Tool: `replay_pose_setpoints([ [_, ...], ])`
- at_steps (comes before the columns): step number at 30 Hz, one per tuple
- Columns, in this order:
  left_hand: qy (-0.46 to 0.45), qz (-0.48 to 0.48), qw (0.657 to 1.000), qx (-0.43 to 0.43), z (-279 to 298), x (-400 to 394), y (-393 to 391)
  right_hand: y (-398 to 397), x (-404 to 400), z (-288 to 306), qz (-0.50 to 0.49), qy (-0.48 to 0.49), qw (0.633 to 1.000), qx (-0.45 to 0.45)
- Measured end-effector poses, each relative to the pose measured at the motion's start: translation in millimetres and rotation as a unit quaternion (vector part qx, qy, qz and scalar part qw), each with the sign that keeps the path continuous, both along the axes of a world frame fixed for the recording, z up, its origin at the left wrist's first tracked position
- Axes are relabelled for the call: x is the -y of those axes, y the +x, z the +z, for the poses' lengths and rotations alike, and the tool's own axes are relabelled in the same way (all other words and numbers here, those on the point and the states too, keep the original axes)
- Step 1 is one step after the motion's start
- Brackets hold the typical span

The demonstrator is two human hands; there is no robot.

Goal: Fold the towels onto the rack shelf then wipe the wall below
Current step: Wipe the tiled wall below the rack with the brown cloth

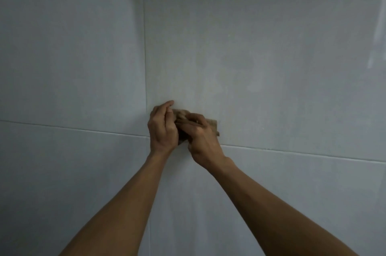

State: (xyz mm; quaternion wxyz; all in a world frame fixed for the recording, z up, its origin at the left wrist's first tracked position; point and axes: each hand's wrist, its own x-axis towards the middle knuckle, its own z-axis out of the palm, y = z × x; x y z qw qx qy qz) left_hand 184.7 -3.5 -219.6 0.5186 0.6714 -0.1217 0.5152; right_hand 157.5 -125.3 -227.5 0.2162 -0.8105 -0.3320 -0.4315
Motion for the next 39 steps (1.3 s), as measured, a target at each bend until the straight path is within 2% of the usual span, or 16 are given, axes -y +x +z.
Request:
replay_pose_setpoints([
  [5,-0.096,-0.04,0.985,-0.14,-6.3,6.3,-26.0,-23.4,2.0,-1.4,0.04,0.056,0.981,-0.182],
  [10,-0.239,-0.143,0.929,-0.243,13.4,9.3,-42.8,-41.4,11.9,17.3,0.046,0.194,0.944,-0.264],
  [13,-0.265,-0.21,0.902,-0.267,39.2,12.5,-54.5,-56.1,17.5,42.8,0.041,0.273,0.912,-0.301],
  [18,-0.219,-0.242,0.876,-0.355,85.1,24.5,-79.6,-82.4,19.3,80.1,0.011,0.321,0.886,-0.336],
  [25,-0.14,-0.235,0.873,-0.405,145.3,45.7,-113.2,-124.1,39.6,138.4,-0.026,0.364,0.834,-0.415],
  [28,-0.091,-0.242,0.875,-0.409,161.9,54.0,-132.4,-141.3,48.3,153.4,-0.041,0.398,0.8,-0.446],
  [31,-0.035,-0.286,0.853,-0.434,169.8,61.4,-161.4,-167.7,59.8,160.1,-0.045,0.435,0.763,-0.476],
  [35,0.025,-0.35,0.813,-0.464,167.7,75.4,-192.5,-203.5,87.1,155.4,-0.102,0.407,0.774,-0.474],
  [39,0.073,-0.355,0.807,-0.467,165.5,102.7,-216.5,-245.7,123.6,149.4,-0.162,0.397,0.783,-0.45],
])
